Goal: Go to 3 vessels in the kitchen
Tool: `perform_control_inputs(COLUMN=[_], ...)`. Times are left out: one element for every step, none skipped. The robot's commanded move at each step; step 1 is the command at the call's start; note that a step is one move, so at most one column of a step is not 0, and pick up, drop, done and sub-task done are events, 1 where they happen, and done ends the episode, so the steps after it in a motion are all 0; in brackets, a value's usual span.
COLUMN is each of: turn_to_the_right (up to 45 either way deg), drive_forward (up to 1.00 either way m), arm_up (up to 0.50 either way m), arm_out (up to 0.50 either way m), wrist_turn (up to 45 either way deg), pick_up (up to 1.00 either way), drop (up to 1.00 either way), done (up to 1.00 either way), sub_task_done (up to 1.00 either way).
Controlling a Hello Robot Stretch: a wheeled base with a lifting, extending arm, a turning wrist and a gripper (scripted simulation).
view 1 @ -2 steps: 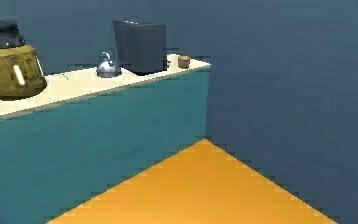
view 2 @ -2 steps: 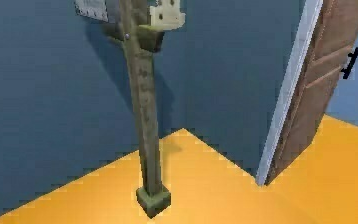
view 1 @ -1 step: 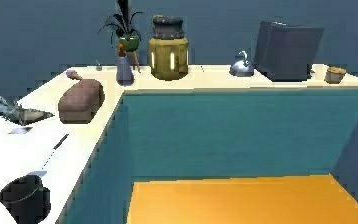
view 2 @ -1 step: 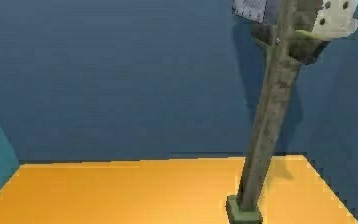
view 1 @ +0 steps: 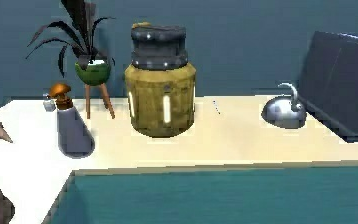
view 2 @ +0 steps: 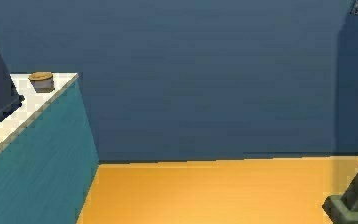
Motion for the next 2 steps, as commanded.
perform_control_inputs(turn_to_the_right=[0.0,0.0], drive_forward=[0.0,0.25], arm_up=[0.0,0.0], arm_out=[0.0,0.0], wrist_turn=[0.0,0.0], pick_up=[0.0,0.0], drop=[0.0,0.0], done=[0.0,0.0], sub_task_done=[1.0,0.0])
